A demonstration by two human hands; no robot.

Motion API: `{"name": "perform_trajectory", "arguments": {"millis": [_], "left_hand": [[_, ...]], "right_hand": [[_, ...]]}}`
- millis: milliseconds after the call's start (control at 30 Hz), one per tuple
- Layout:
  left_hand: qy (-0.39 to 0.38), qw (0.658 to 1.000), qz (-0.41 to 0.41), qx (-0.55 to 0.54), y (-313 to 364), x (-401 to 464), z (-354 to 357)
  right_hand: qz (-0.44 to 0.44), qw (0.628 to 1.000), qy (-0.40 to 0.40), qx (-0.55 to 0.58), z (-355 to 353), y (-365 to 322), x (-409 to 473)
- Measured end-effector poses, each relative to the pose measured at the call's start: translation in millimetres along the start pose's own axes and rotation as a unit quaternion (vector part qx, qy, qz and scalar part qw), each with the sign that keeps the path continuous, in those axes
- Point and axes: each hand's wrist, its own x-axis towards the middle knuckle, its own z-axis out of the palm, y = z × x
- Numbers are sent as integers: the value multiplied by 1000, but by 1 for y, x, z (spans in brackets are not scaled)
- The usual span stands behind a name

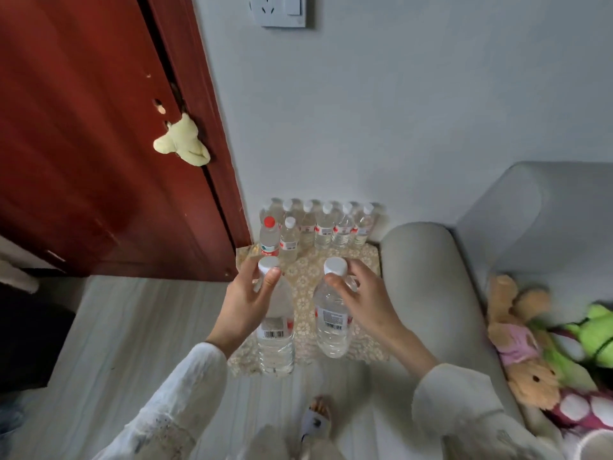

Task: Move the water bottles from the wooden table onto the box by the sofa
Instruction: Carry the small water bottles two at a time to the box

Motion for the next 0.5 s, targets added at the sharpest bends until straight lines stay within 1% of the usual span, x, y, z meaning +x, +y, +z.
{"name": "perform_trajectory", "arguments": {"millis": [133,200,267,367,500], "left_hand": [[-62,997,-23,46,-7,55,29],[-89,992,-39,83,-18,82,41],[-121,985,-38,120,-32,109,53],[-170,969,-29,176,-53,146,73],[-215,945,-31,246,-73,189,97]], "right_hand": [[26,999,-7,-26,-11,30,48],[48,998,-18,-28,-13,43,70],[68,996,-25,-48,-12,57,90],[64,985,-50,-152,-8,85,119],[36,958,-95,-269,0,128,155]]}}
